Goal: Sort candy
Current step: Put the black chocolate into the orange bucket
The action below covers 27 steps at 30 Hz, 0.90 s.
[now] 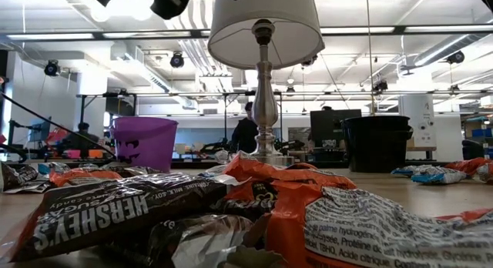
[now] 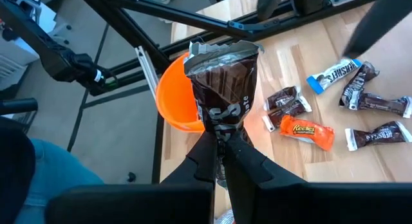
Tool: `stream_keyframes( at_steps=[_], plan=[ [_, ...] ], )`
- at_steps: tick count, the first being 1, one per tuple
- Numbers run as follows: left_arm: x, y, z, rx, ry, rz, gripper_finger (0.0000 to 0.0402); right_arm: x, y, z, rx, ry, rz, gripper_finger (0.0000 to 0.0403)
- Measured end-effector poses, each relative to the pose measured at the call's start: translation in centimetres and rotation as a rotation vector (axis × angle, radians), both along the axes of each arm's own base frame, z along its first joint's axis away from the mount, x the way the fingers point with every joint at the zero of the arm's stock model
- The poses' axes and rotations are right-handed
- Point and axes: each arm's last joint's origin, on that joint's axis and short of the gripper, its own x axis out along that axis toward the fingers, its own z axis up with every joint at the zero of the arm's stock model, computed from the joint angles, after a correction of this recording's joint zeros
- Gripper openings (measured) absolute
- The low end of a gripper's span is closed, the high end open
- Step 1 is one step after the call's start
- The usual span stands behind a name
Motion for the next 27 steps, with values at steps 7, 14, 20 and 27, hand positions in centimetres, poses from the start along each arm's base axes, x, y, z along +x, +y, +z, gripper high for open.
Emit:
stream_keyframes(
  at_steps=[7,14,20,27],
  plan=[
    [0.7,0.0,-0.5,-0.02,0.008,-0.041,0.0139,0.0,0.0,0.0,-0.006,-0.001,0.004,0.0009],
    [1.2,-0.4,-0.7,-0.02,0.006,-0.062,0.0139,0.0,-0.2,0.0,-0.014,-0.002,-0.003,0.0009],
    [1.3,-0.7,-0.6,-0.021,-0.009,-0.087,0.0139,0.1,-1.0,-0.1,-0.016,0.0,-0.02,0.0009],
    [1.6,-0.6,-0.4,0.024,-0.049,-0.019,0.0136,0.2,-1.7,0.0,-0.016,0.0,-0.036,0.0009]
  ],
)
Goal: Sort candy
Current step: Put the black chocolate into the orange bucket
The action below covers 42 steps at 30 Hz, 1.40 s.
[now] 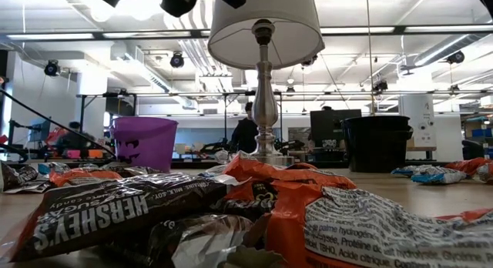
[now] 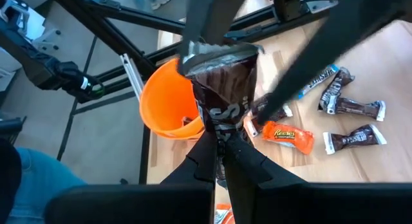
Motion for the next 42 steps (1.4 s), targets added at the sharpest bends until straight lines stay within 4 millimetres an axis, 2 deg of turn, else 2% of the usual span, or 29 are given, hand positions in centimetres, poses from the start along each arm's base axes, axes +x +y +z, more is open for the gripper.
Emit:
stream_keyframes(
  at_steps=[7,14,16,28,36,42],
  plan=[
    [0.1,0.1,0.0,0.012,-0.002,0.018,0.0097,0.1,-0.2,0.0,0.001,-0.003,-0.006,0.0009],
    [0.0,0.0,-0.1,0.005,0.001,0.004,0.0019,0.1,-0.3,0.0,0.001,-0.005,-0.007,0.0009],
    [0.0,0.0,-0.1,0.001,0.011,-0.001,0.0007,0.0,-0.3,0.1,0.001,-0.006,-0.007,0.0009],
    [-0.1,0.0,-0.3,-0.006,0.033,-0.001,0.0002,0.0,-0.2,0.1,0.014,0.0,-0.015,0.0019],
    [-0.3,0.0,-0.5,-0.032,0.085,0.005,0.0001,-0.1,-0.3,0.1,0.012,0.008,-0.015,0.009],
    [-1.7,-0.4,-1.3,-0.065,0.25,0.004,0.0,-1.3,-0.3,-0.5,0.013,0.149,-0.019,0.0127]
  ],
)
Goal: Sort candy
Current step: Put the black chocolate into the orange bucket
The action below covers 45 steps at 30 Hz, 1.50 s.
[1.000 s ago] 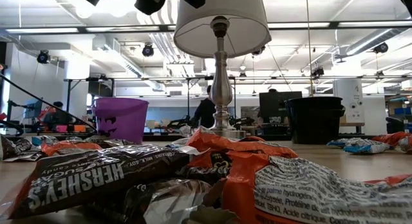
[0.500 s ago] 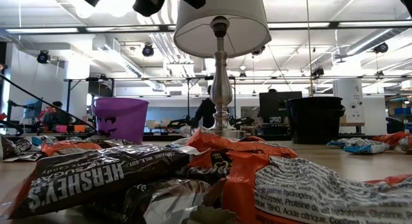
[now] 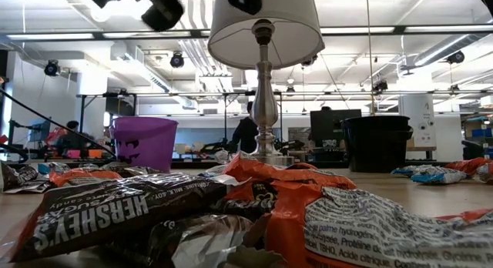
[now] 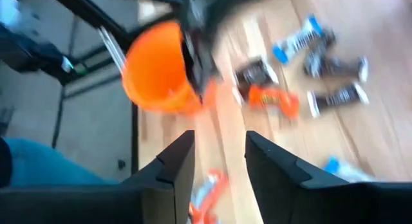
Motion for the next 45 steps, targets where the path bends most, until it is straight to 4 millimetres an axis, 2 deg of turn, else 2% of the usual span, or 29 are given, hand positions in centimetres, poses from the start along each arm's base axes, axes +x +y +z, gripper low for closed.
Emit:
stream_keyframes(
  at_steps=[4,10,21,26,32,39,45],
  plan=[
    [-1.6,-0.7,-0.9,0.012,0.163,-0.01,0.0,-0.8,0.0,-0.7,0.001,0.111,-0.011,0.0134],
    [-3.9,-2.4,-1.7,0.143,0.37,0.022,0.0,-1.4,0.0,-1.2,-0.009,0.196,-0.01,0.0128],
    [-6.5,-5.8,-0.7,0.139,0.478,0.031,0.0,-1.7,-0.1,-1.4,-0.021,0.23,-0.014,0.0132],
    [-7.5,-7.3,-0.3,0.139,0.515,0.039,0.0,-1.8,-0.9,-1.6,-0.038,0.255,-0.033,0.0132],
    [-7.6,-8.7,-0.6,0.196,0.538,0.069,0.0,-1.6,-2.2,-1.6,-0.078,0.254,-0.115,0.013],
    [-6.4,-10.0,-1.5,0.279,0.558,0.16,0.0,-1.6,-2.6,-1.7,-0.073,0.258,-0.164,0.0131],
    [-5.6,-11.5,-2.0,0.27,0.557,0.087,0.0,-1.6,-2.7,-1.7,-0.074,0.261,-0.165,0.0131]
  ],
)
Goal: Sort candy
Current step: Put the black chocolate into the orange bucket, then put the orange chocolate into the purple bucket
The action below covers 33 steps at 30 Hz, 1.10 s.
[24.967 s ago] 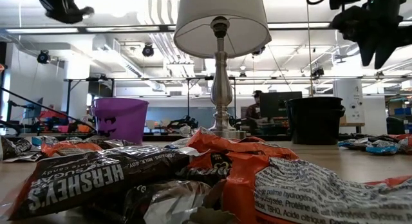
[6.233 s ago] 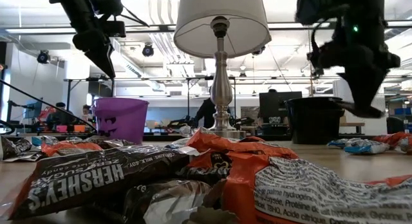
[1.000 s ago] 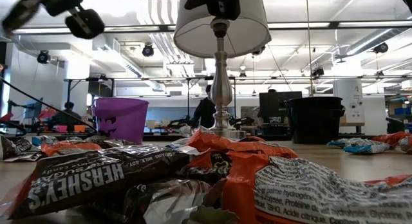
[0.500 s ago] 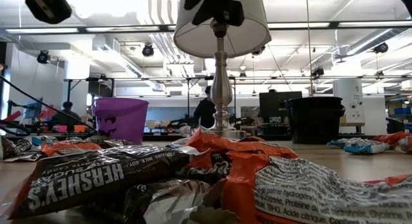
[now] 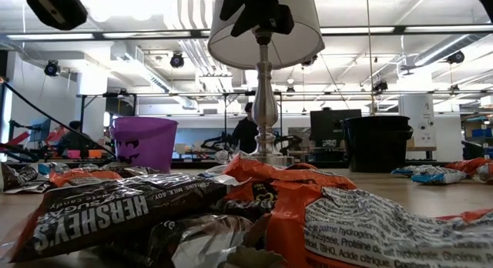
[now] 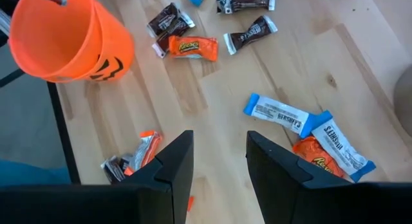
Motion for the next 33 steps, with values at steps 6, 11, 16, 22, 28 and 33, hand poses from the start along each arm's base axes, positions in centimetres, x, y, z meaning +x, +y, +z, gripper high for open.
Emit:
stream_keyframes(
  at_steps=[6,11,16,22,28,33],
  plan=[
    [0.0,-1.0,-0.3,-0.028,0.023,-0.058,0.0,-0.1,0.0,0.0,0.0,0.007,0.0,0.013],
    [0.1,-1.4,-0.4,-0.027,0.026,-0.071,0.0,-0.1,0.0,-0.1,-0.001,0.017,0.0,0.0132],
    [0.1,-1.6,-0.5,-0.025,0.029,-0.077,0.0019,-0.3,0.0,-0.2,-0.003,0.041,0.0,0.0138],
    [0.2,-1.6,-0.5,-0.029,0.024,-0.076,0.0069,-0.3,0.0,-0.2,-0.003,0.04,0.0,0.0139],
    [0.2,-1.6,-0.5,-0.027,0.025,-0.068,0.0112,-0.5,0.0,-0.3,-0.02,0.054,0.027,0.0139],
    [0.3,-1.2,-0.6,0.064,-0.016,0.001,0.0121,-0.5,0.0,-0.3,-0.062,0.046,0.097,0.0139]
  ],
)
